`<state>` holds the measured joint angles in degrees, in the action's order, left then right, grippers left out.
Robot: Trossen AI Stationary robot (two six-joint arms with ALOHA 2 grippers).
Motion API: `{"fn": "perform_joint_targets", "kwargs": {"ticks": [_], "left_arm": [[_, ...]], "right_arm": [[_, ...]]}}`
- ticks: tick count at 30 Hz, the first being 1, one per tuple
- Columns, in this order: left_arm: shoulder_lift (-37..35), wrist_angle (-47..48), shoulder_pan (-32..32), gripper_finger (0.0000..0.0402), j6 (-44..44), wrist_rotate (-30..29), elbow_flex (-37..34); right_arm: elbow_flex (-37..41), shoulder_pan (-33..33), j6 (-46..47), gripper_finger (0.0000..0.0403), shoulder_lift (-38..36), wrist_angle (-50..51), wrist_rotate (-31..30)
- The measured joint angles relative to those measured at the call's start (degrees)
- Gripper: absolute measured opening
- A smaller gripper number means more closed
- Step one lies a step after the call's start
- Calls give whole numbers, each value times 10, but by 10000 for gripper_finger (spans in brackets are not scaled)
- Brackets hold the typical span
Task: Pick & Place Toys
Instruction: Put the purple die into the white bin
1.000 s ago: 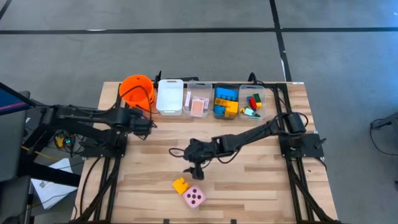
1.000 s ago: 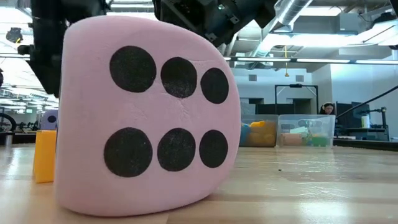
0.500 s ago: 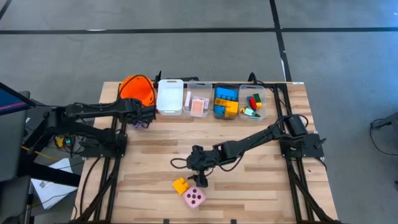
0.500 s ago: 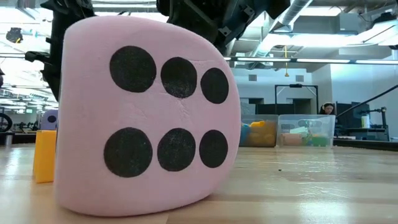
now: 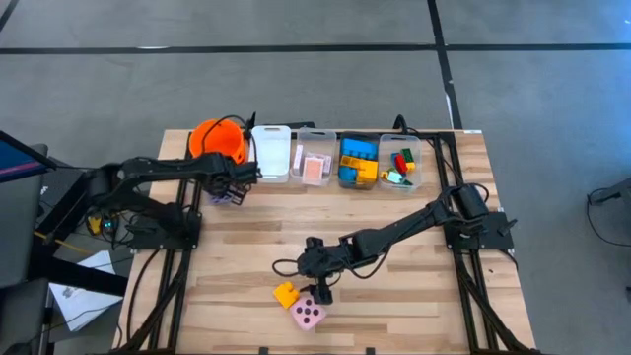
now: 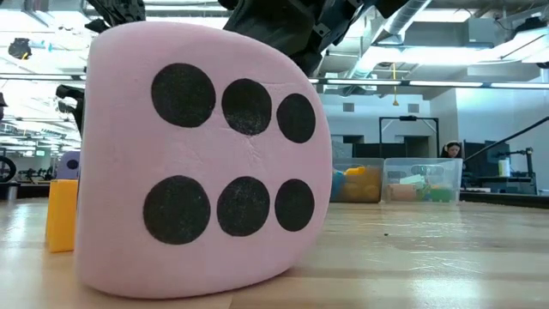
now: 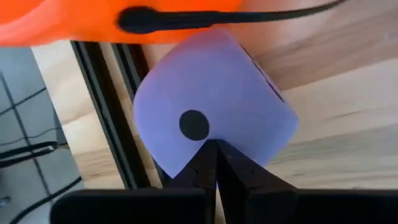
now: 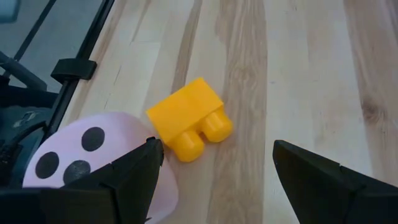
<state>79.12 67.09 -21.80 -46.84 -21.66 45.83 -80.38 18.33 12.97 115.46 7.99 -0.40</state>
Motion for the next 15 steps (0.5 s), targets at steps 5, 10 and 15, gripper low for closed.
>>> {"fn": "perform_joint_targets", "kwargs": {"ticks": [5, 10, 15], "left_arm": [[-2, -13, 37, 3, -4, 71, 26], [-75, -144, 89, 1, 37, 174, 32], [-152, -257, 154, 0, 46, 201, 31]], "right_arm": [[0, 0, 1, 301, 0, 2, 0], [0, -1, 1, 301, 0, 4, -1], [0, -1, 1, 301, 0, 6, -13]]}}
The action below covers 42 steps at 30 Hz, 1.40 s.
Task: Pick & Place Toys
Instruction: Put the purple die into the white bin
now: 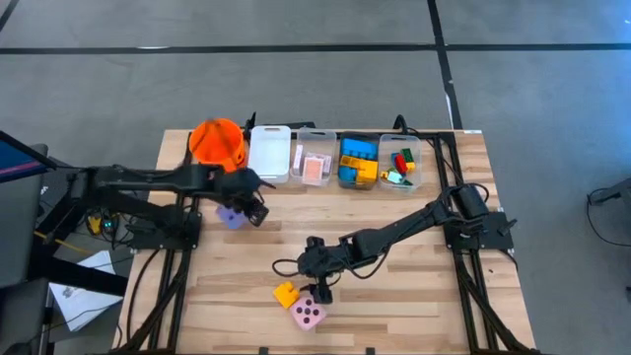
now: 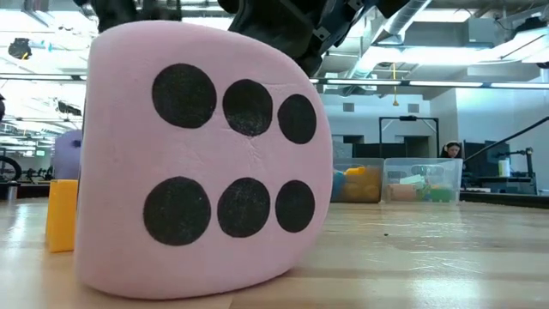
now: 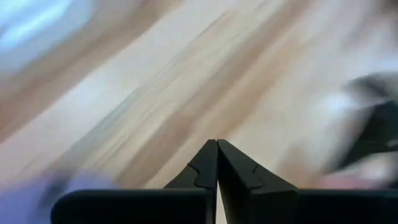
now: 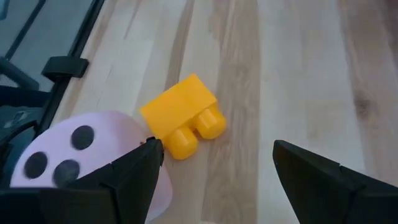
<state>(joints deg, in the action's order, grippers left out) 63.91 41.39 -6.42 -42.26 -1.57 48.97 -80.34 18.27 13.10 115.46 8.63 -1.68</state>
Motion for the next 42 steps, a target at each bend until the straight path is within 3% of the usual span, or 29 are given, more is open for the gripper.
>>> {"fn": "perform_joint_targets", "kwargs": {"ticks": [4, 7, 12, 15, 17, 26, 34, 37, 42], "left_arm": [[-67, -40, 44, 0, 0, -29, 0], [-107, -6, 70, 0, -6, -82, 0], [-124, 150, 88, 0, -102, -184, 0], [-111, 237, 88, 0, -160, -201, 0], [-99, 277, 88, 0, -182, -201, -1], [-50, 282, 95, 0, -175, -204, 0], [-33, 276, 111, 0, -163, -210, 0], [-31, 280, 111, 0, -163, -210, 0], [-30, 314, 111, 0, -182, -180, 0]], "right_arm": [[0, 1, 0, 301, 0, 2, -22], [0, 1, 0, 301, 0, 1, -46], [0, 1, -43, 301, 0, -5, -137], [9, -1, -88, 301, 0, -26, -238], [32, -11, -108, 301, 0, -63, -268], [170, -67, -79, 301, 0, -173, -187], [347, -93, -44, 301, 1, -532, -128], [367, -108, -31, 301, 1, -539, -122], [363, -129, -28, 301, 1, -471, -107]]}}
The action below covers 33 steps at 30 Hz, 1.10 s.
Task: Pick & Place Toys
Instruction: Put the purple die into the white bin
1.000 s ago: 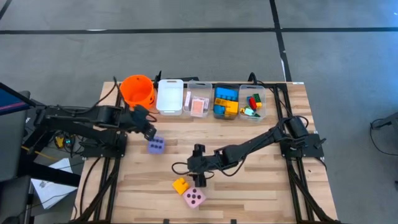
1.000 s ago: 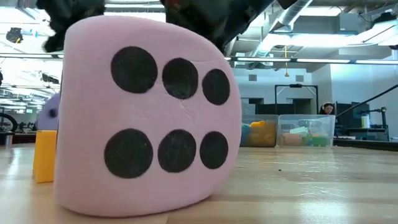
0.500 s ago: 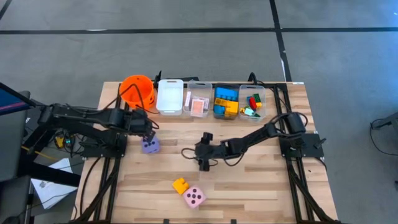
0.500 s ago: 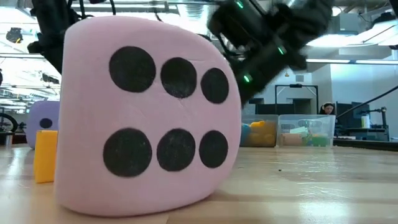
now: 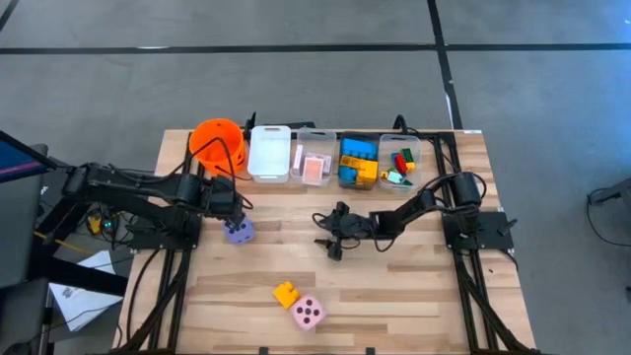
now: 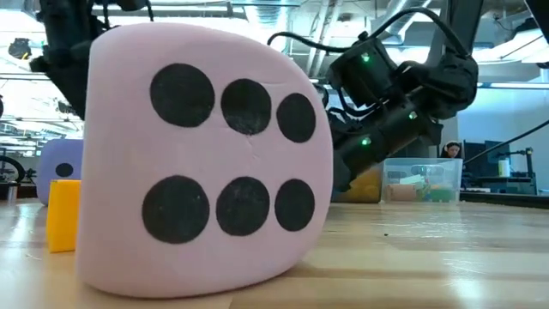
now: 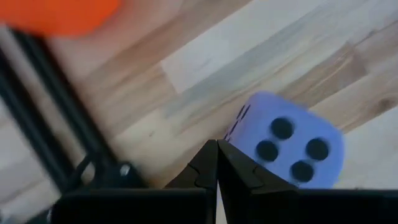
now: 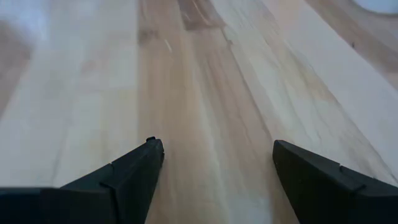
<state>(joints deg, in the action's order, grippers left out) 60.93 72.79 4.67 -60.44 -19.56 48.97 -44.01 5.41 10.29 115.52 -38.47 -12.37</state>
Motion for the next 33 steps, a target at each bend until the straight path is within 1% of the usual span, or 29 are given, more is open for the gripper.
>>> {"fn": "perform_joint_targets", "kwargs": {"ticks": [3, 5, 8, 11, 20, 25, 28, 33], "left_arm": [[0, 40, 0, 0, -36, 17, 0], [-1, 63, 0, 0, -63, 26, -4], [0, 62, 0, 0, -89, 55, -34], [0, 36, 0, 0, -103, 109, -82], [48, 28, -5, 0, -100, 112, -76], [64, 26, -5, 0, -76, 136, -73], [63, -14, -5, 0, -68, 141, -71], [72, -120, -5, 0, -5, 149, -70]], "right_arm": [[-1, -10, -4, 301, -1, 11, 8], [-1, -15, -12, 301, -2, 15, 24], [-1, -18, -19, 301, -2, 16, 33], [-1, -18, -19, 301, -2, 16, 43], [-2, -18, -19, 301, -2, 17, 48], [-2, -17, -18, 301, -2, 17, 48], [-2, -17, -14, 301, -2, 16, 48], [-2, -17, -12, 301, -1, 13, 49]]}}
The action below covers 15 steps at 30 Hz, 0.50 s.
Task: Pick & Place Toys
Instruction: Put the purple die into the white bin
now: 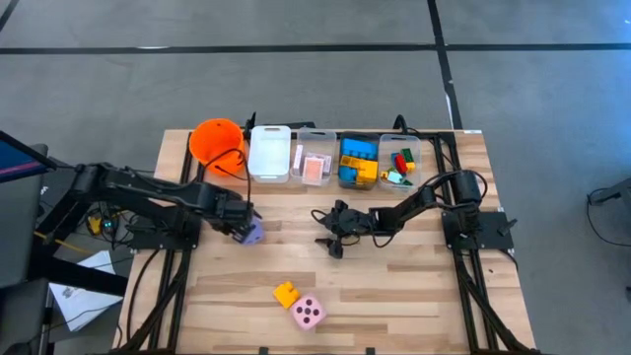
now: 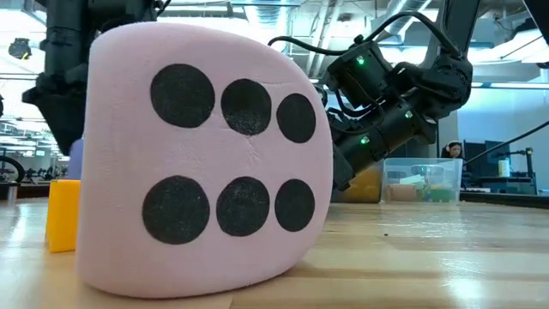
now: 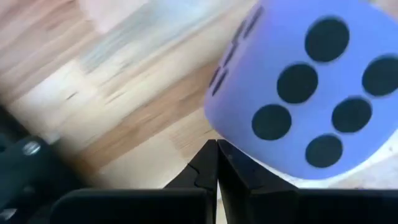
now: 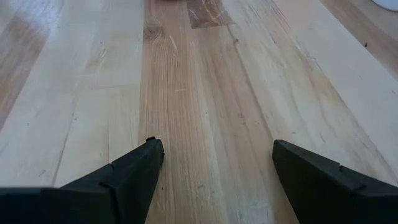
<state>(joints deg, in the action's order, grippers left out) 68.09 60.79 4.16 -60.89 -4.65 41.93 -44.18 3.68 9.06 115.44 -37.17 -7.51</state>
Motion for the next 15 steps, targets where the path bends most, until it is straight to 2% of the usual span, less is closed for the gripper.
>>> {"fn": "perform_joint_targets", "kwargs": {"ticks": [8, 15], "left_arm": [[66, -54, -1, 0, 50, -5, 0], [129, -247, -23, 0, 166, -30, 0]], "right_arm": [[0, 1, 0, 301, 0, -1, 2], [0, 6, -5, 301, 1, -4, 1]]}}
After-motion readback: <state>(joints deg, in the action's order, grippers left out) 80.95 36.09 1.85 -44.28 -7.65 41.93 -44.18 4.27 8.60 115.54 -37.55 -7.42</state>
